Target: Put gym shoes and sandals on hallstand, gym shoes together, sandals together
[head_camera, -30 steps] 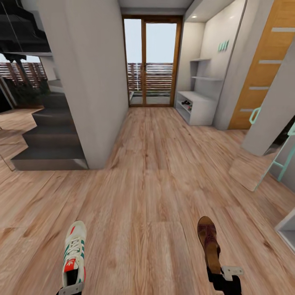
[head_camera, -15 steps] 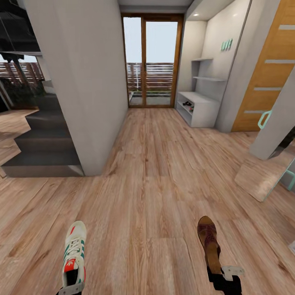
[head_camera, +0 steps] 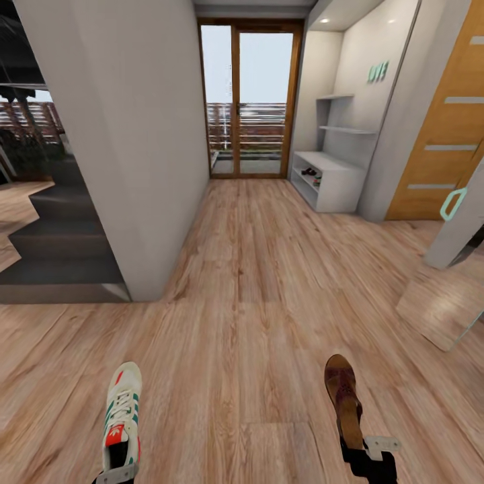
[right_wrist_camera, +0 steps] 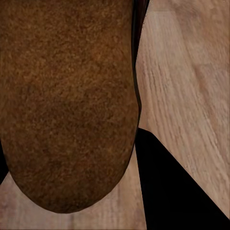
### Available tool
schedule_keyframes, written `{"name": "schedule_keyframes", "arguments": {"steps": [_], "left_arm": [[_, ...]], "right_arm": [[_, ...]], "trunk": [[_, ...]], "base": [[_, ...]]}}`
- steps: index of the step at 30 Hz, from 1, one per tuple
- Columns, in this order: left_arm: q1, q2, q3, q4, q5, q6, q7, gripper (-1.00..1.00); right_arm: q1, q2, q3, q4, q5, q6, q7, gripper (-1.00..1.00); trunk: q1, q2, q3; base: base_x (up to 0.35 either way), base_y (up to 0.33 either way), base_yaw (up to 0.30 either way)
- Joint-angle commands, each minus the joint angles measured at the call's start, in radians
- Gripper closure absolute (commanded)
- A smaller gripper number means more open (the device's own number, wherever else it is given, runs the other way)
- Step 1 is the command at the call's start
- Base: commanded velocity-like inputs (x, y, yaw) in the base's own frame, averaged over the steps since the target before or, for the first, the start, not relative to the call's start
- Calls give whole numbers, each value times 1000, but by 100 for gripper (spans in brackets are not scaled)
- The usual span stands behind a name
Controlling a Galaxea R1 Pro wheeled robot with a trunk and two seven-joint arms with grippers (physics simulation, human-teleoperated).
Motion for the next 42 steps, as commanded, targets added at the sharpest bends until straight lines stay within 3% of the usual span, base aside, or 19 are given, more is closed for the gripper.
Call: {"name": "schedule_keyframes", "arguments": {"steps": [1,42], "left_arm": [[-1,-1,8,0,-10,-4,-6,100],[-1,1,11,0,-8,-5,-5,100]], "right_arm": [[-1,0,-9,1,4,-3,5,100],[-1,7,-10,-1,4,-2,6,100]], "trunk": [[0,0,-1],[0,0,-1]], "base": [[339,0,0],[339,0,0]]}}
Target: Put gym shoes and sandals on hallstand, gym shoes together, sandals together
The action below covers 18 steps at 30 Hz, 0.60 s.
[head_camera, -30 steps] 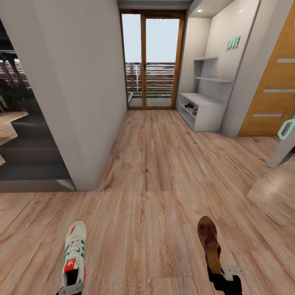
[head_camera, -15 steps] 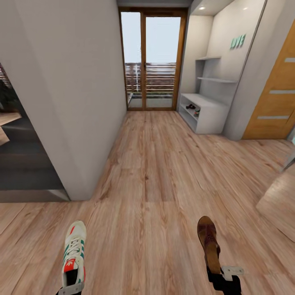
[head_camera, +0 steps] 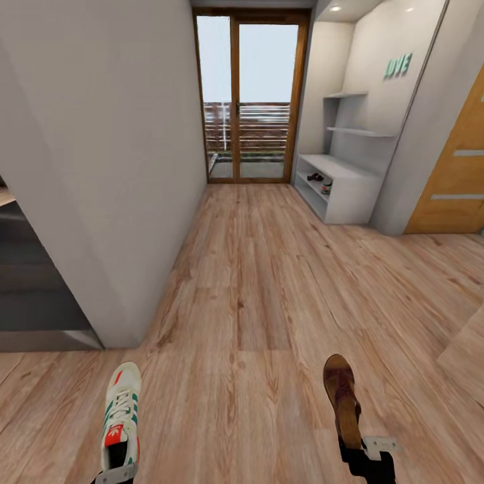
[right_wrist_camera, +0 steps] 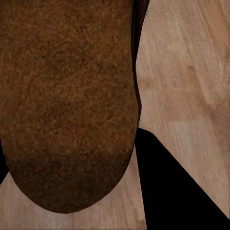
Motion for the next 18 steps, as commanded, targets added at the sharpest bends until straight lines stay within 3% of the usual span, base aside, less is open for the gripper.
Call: {"name": "schedule_keyframes", "arguments": {"steps": [1,18], "left_arm": [[-1,-1,9,0,-10,-4,-6,100],[-1,-1,9,0,-13,-4,-7,100]], "right_arm": [[-1,0,-8,1,4,-2,6,100],[-1,0,-8,2,5,-2,5,100]], "trunk": [[0,0,-1],[0,0,-1]], "base": [[339,0,0],[339,0,0]]}}
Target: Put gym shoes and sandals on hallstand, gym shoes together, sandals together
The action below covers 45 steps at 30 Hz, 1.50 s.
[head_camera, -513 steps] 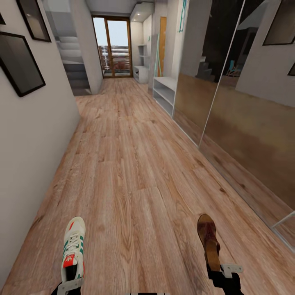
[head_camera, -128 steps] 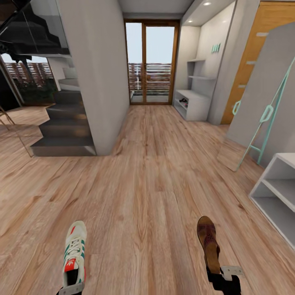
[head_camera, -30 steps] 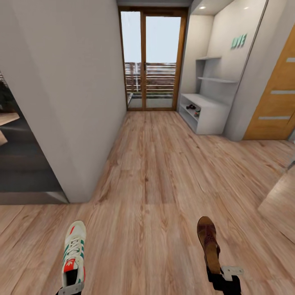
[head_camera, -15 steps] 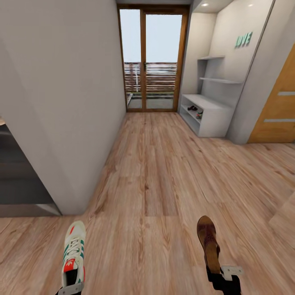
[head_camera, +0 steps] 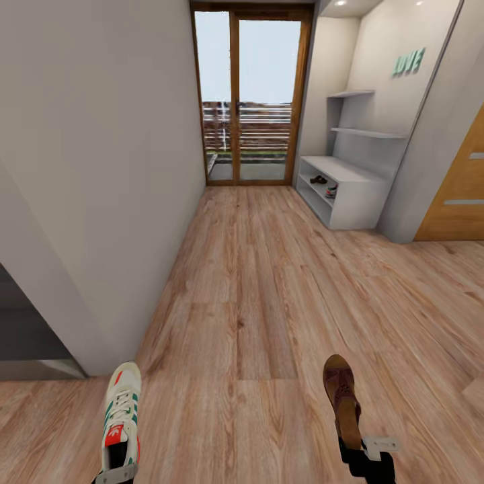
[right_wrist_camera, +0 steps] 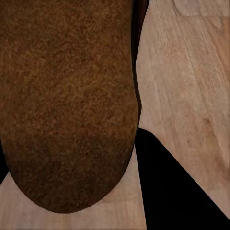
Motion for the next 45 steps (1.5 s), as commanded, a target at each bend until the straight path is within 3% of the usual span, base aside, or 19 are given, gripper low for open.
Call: {"name": "schedule_keyframes", "arguments": {"steps": [1,45], "left_arm": [[-1,-1,9,0,-10,-4,-6,100],[-1,-1,9,0,-8,-3,-6,100]], "right_arm": [[-1,1,-9,1,4,-3,5,100],[-1,0,-9,1,4,-4,5,100]], "trunk": [[0,0,-1],[0,0,-1]], "base": [[339,0,0],[339,0,0]]}}
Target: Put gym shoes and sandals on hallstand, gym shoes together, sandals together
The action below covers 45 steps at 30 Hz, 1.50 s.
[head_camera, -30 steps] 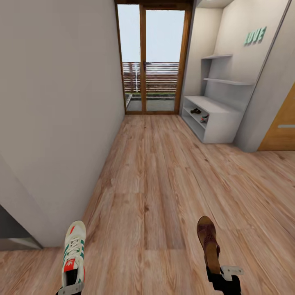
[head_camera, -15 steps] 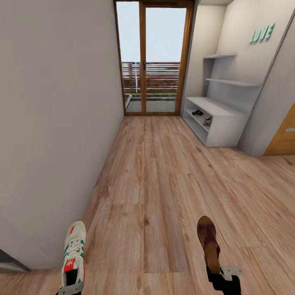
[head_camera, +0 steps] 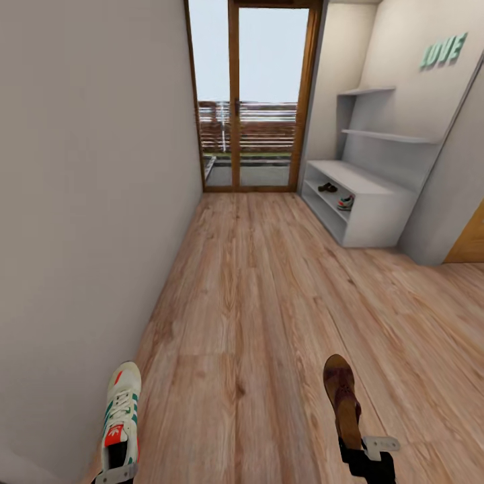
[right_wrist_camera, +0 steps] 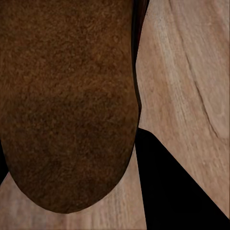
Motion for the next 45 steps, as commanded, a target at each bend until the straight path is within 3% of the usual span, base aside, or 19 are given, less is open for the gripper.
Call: {"name": "schedule_keyframes", "arguments": {"steps": [1,45], "left_arm": [[-1,-1,9,0,-10,-4,-6,100],[-1,-1,9,0,-10,-4,-6,100]], "right_arm": [[-1,0,-9,1,4,-3,5,100],[-1,-6,-9,2,4,-2,5,100]], "trunk": [[0,0,-1],[0,0,-1]], "base": [[339,0,0],[339,0,0]]}}
